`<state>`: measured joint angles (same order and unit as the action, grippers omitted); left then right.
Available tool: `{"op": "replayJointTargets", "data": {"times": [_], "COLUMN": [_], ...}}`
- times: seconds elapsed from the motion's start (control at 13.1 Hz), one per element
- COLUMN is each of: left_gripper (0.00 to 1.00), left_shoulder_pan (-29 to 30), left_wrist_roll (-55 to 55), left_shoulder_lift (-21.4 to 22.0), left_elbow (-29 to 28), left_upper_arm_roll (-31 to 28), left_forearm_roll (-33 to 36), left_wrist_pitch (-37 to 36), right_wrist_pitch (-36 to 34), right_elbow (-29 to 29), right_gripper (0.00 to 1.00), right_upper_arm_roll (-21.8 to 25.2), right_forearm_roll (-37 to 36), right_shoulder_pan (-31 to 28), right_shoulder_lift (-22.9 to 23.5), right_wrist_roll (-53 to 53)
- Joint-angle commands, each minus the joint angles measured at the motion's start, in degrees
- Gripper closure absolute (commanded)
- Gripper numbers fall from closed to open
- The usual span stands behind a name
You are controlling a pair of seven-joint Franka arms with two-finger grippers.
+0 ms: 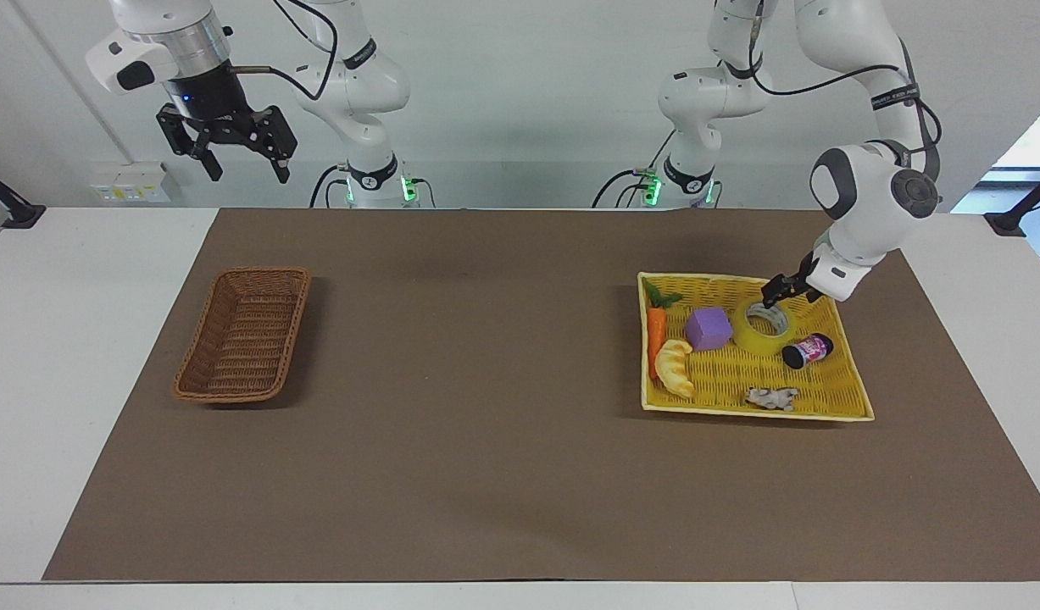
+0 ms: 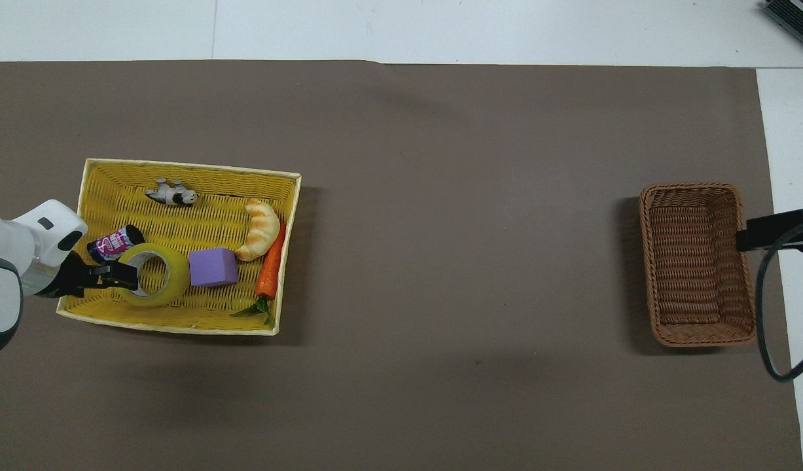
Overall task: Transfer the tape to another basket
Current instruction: 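Grasp the clear tape roll in the yellow tray with the left gripper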
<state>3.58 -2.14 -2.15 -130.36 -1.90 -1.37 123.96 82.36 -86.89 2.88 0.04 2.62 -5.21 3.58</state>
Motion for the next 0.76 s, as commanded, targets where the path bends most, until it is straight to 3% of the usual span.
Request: {"op": "replayJointTargets", "data": {"times": [0.0, 0.08, 0.15, 0.31, 0.38, 0.69], "left_gripper": [0.00, 0.00, 0.19, 0.83, 1.00, 1.00], "left_shoulder_pan": [0.5, 0.3, 0.1, -0.1, -0.2, -1.4], "left_wrist_roll": [-1.1, -1.1, -1.1, -0.8, -0.5, -0.8], "left_shoulder_lift": [0.7, 0.1, -0.4, -0.7, -0.8, -1.5], "left_elbow": [-3.0, -3.0, -3.0, -2.4, -1.6, 4.0], "left_upper_arm_roll": [0.4, 0.4, 0.4, 0.3, 0.3, 0.8], "left_forearm_roll": [-0.6, -0.6, -0.6, -0.5, -0.5, -0.5], "left_wrist_pitch": [3.7, 3.8, 4.4, 3.9, 3.4, -3.4], "right_wrist_pitch": [0.1, 0.1, 0.1, 0.1, 0.1, 0.1], "right_elbow": [0.0, 0.0, 0.0, 0.0, 0.0, 0.0], "right_gripper": [0.00, 0.00, 0.00, 0.00, 0.00, 0.00], "right_upper_arm_roll": [0.0, 0.0, 0.0, 0.0, -0.1, 0.0], "right_forearm_roll": [1.4, 1.4, 1.4, 1.4, 1.4, 1.4], "right_shoulder_pan": [-0.6, -0.6, -0.6, -0.6, -0.6, -0.6], "right_shoulder_lift": [-0.2, -0.2, -0.2, -0.2, -0.2, -0.3], "right_wrist_roll": [-1.3, -1.3, -1.3, -1.3, -1.3, -1.3]}}
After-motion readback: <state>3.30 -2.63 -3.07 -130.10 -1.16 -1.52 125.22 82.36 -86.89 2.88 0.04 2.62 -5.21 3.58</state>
